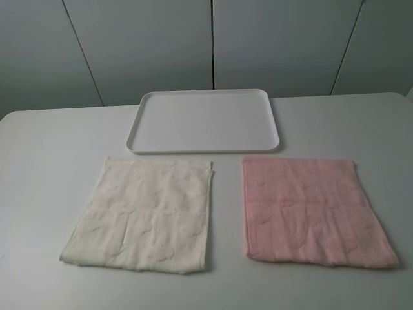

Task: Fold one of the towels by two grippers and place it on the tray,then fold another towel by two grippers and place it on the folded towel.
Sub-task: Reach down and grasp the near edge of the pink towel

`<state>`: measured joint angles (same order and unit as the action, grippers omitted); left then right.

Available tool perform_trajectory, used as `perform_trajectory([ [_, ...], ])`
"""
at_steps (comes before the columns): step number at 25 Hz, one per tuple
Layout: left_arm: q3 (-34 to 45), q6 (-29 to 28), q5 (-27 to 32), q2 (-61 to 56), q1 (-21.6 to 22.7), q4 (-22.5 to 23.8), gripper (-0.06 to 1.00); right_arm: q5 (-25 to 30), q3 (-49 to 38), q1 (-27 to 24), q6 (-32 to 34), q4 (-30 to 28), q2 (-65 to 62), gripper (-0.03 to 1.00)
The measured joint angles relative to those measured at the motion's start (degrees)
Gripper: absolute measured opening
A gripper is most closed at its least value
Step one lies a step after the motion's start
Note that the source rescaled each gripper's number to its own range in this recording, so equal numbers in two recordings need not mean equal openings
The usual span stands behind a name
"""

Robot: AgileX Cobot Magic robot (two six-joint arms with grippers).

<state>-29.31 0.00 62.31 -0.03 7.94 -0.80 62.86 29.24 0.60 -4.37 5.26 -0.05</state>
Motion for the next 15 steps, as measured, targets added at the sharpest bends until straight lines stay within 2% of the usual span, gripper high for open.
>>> perform_trajectory([
  [11, 0.00, 0.00, 0.00, 0.00, 0.00, 0.00, 0.92, 0.00, 0.00, 0.00, 0.00, 0.00, 0.00, 1.00],
  [15, 0.00, 4.00, 0.00, 0.03, 0.00, -2.07, 0.92, 0.00, 0.00, 0.00, 0.11, 0.00, 0.00, 1.00],
])
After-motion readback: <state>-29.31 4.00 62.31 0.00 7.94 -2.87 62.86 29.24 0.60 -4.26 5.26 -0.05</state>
